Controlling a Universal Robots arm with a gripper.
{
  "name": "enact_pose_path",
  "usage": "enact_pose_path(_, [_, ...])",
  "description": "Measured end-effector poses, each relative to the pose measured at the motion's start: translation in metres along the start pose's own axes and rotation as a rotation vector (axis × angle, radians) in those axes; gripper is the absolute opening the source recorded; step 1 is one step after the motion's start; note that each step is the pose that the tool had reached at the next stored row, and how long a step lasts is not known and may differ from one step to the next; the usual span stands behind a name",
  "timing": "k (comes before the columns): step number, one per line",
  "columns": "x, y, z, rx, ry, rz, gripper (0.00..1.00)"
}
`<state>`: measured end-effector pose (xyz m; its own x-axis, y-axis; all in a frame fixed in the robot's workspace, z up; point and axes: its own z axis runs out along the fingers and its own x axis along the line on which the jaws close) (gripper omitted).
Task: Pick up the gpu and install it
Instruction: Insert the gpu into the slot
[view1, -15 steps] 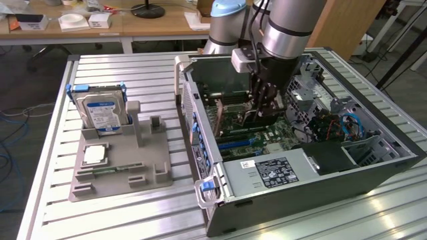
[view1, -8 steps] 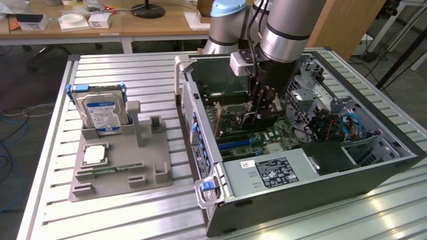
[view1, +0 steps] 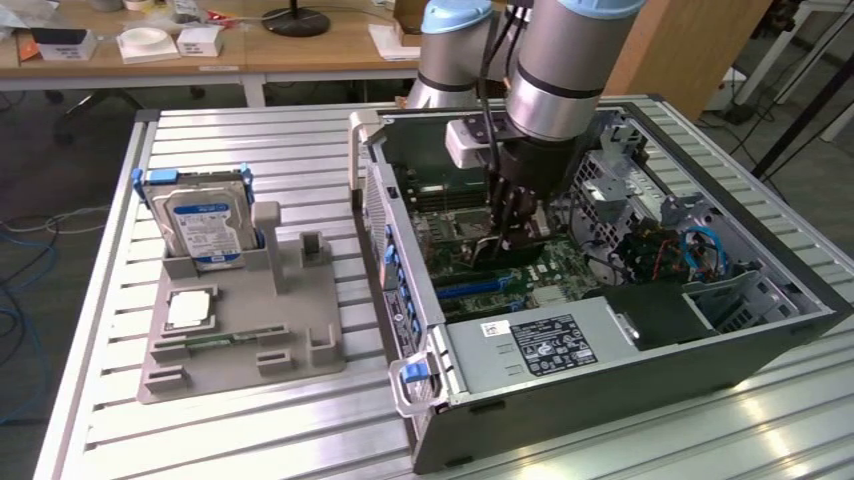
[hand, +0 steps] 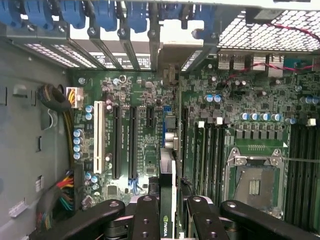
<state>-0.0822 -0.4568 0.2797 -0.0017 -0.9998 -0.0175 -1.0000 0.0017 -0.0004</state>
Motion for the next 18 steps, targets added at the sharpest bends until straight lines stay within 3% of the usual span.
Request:
enact_pose_path(9, [0.0024, 0.0098, 0.0047, 0.0001, 0.0003, 0.000, 0.26])
enact_pose_path(18, [0.0026, 0.0118, 0.0062, 0.0000, 0.0005, 0.000, 0.26])
